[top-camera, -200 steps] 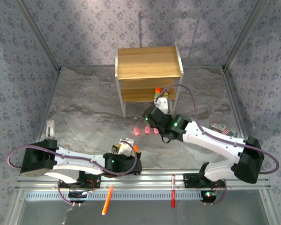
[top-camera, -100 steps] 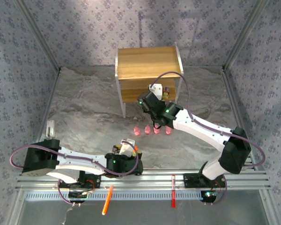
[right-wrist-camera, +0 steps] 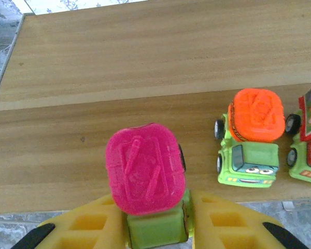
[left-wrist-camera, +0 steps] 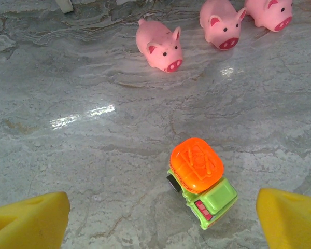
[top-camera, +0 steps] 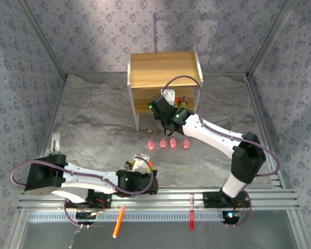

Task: Place and organize the plastic toys onto the shelf

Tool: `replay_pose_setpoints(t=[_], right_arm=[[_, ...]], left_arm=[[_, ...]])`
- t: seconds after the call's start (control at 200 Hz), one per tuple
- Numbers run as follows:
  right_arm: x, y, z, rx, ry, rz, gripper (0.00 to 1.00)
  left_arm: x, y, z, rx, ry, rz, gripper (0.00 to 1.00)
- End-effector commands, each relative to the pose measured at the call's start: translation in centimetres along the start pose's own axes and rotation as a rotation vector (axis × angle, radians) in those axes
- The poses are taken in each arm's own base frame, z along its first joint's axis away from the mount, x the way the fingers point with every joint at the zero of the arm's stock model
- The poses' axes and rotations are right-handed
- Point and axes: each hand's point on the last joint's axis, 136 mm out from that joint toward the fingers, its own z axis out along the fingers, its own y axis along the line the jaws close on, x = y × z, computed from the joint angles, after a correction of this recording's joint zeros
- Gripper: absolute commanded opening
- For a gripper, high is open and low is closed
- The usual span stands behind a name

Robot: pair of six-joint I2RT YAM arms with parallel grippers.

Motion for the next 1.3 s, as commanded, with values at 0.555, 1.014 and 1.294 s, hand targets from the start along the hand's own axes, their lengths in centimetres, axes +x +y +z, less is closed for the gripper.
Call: replay_pose_setpoints(t=[0.555,1.014,1.294], right_arm=[[-1.1,0.7,2.4,-0.003,0.006,0.017,0.3],[-0.8,0.3,3.3,0.013,0.015,-0.014,0.32],[0.2,-0.1,3.4,0.025,0.025,-0.013,0.32]], left_arm=[[-0.5,0.1,-0.5,0.003,-0.018,-0.017,0.93],[-0.5,0.2,-0.5,0.0,-0.018,-0.019,0.92],[-0.4,0.3,-0.5,-0.005,-0.017,-0.02,0.92]])
